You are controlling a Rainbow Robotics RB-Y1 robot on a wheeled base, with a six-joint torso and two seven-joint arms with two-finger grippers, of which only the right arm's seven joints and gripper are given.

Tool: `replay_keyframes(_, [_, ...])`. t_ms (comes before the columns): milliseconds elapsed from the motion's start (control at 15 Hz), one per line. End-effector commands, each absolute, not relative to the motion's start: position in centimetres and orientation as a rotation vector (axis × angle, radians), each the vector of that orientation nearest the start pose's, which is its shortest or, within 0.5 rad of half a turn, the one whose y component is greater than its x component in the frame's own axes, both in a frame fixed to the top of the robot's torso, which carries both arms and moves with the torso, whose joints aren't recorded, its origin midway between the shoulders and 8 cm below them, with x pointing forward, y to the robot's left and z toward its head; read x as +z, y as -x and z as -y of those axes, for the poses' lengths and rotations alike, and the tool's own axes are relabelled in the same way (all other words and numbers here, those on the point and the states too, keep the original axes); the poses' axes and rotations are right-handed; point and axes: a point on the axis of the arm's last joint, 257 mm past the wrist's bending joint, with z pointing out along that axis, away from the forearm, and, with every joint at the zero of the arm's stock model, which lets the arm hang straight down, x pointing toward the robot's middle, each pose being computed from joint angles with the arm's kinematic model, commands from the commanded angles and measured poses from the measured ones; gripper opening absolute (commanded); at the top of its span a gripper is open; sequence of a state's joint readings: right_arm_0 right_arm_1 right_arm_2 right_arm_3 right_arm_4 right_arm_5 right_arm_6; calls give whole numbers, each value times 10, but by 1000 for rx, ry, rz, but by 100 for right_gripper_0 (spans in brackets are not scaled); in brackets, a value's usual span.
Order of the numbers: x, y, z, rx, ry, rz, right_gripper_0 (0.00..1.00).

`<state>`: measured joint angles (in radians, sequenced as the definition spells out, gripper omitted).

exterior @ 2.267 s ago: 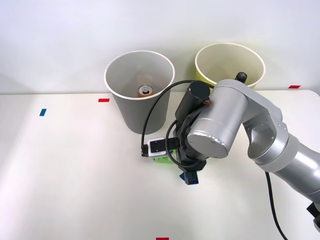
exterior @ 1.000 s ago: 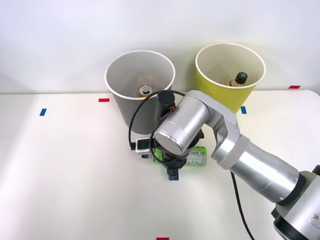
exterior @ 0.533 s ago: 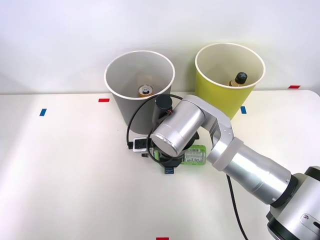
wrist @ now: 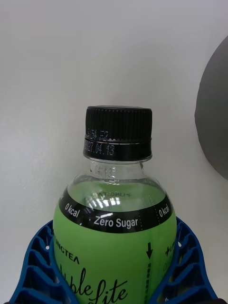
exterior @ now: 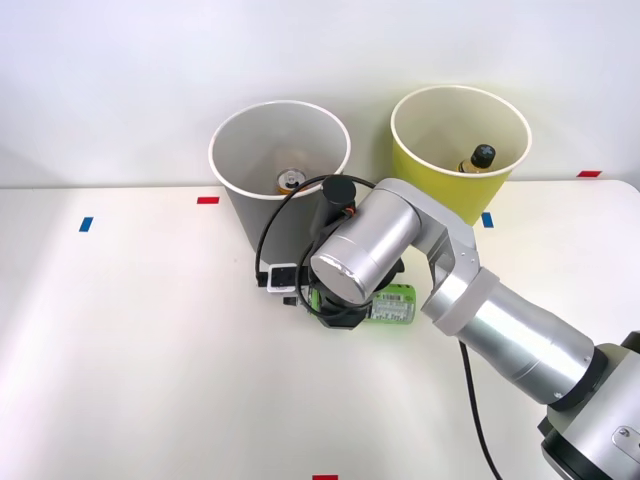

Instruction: Put cans in the gray bin, plastic bottles in the light green bin

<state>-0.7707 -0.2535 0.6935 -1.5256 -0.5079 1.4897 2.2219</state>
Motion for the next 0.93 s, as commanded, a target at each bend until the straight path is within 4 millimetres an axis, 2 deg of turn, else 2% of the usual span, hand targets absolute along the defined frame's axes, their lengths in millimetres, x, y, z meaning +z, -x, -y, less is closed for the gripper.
replay_keyframes(67, [-254, -440, -2, -58, 1844, -1964, 0])
replay_keyframes(267, [-232, -421, -2, 96, 1740, -1985, 0])
replay_keyframes(400, [-213, -418, -17, 189, 1629, -1961, 0])
replay_keyframes(667, [-183, -428, -53, 357, 1400, -1787, 0])
replay_keyframes(933, [-132, -444, -70, 513, 1138, -1633, 0])
